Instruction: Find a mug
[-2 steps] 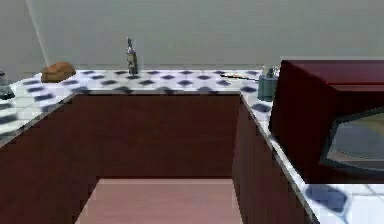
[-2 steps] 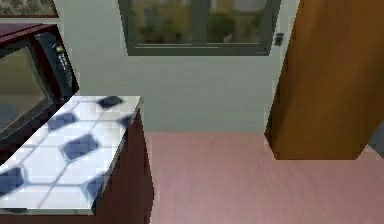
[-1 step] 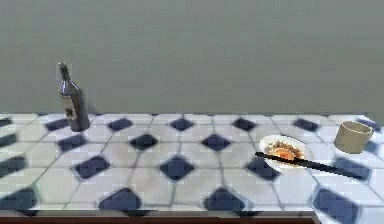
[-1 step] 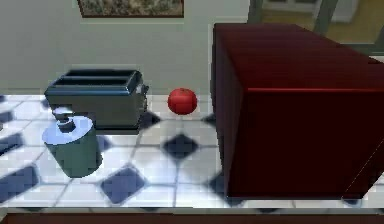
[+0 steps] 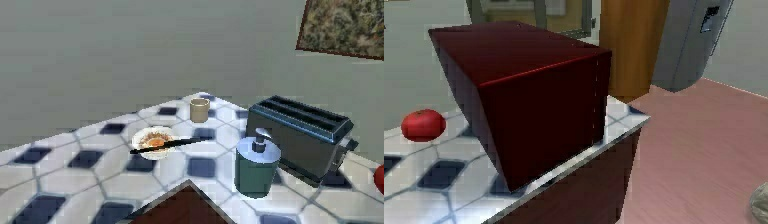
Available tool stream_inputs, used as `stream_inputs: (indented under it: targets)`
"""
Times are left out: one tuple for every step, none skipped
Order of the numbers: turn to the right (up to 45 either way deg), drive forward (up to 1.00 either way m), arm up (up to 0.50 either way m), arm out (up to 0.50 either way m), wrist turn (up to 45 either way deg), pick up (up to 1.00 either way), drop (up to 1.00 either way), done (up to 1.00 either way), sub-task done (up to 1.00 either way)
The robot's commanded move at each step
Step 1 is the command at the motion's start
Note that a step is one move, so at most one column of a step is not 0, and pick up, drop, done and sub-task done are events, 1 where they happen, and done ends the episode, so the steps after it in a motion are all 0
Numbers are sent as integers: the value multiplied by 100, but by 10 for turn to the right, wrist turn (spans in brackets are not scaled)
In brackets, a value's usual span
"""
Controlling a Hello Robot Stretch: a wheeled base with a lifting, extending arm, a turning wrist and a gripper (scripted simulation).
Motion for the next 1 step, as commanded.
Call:
stream_inputs:
  targets:
    - [0, 0, 0, 0, 0, 0, 0, 100, 0]
